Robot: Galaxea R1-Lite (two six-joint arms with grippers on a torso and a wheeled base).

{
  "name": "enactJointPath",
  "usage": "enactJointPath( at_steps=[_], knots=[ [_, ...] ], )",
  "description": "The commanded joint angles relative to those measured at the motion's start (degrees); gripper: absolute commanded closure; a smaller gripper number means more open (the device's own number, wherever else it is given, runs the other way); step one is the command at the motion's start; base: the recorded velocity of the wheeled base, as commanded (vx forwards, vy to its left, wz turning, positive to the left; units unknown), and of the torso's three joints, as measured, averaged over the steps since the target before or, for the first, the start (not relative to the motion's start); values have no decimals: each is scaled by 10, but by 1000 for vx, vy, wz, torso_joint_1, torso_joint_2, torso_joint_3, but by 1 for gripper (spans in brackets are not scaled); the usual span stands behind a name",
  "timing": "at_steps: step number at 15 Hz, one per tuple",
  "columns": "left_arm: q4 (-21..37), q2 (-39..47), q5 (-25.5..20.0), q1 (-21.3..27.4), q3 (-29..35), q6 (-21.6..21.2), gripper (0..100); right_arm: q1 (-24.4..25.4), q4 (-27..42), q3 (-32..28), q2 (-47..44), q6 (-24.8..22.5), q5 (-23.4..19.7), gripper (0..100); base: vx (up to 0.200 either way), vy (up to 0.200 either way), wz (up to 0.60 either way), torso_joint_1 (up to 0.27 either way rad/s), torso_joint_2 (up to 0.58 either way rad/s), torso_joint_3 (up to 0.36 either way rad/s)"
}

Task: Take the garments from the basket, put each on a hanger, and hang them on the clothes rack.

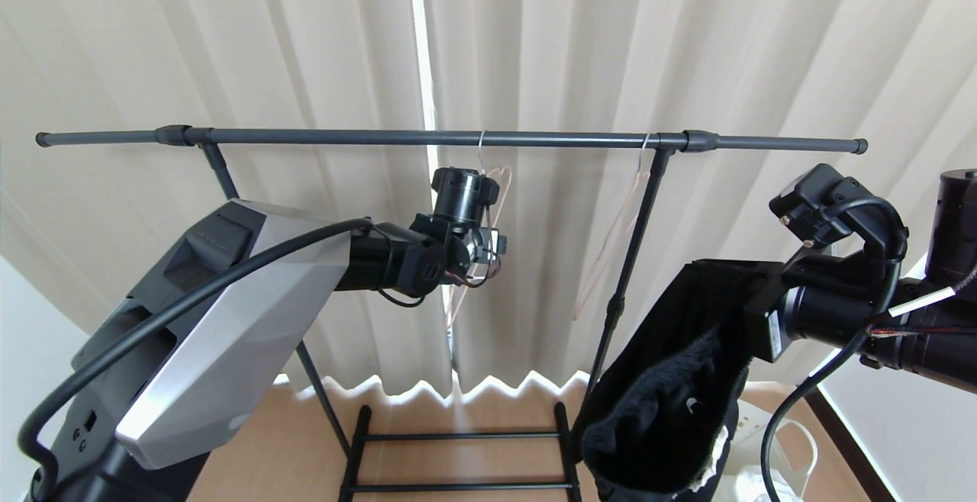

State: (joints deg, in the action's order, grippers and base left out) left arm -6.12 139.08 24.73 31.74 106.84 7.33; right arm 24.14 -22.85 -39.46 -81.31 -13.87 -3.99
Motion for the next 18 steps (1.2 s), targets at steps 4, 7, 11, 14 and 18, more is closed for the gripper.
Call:
enactJointPath(
  at_steps=[4,7,11,14,18],
  knots=[
    [1,11,0,1,8,1,100,0,0,-1,-2,0,-1,100,0,0,0,0,0,0],
    [0,8,2,1,8,1,100,0,-1,0,-2,0,-1,100,0,0,0,0,0,0],
    [-1,5,4,2,7,2,100,0,0,0,2,0,-1,100,0,0,0,0,0,0],
    [-1,-4,4,6,3,2,100,0,0,0,3,0,-1,100,0,0,0,0,0,0],
    [0,-29,3,16,-10,1,100,0,-1,-1,4,0,-1,100,0,0,0,0,0,0]
  ],
)
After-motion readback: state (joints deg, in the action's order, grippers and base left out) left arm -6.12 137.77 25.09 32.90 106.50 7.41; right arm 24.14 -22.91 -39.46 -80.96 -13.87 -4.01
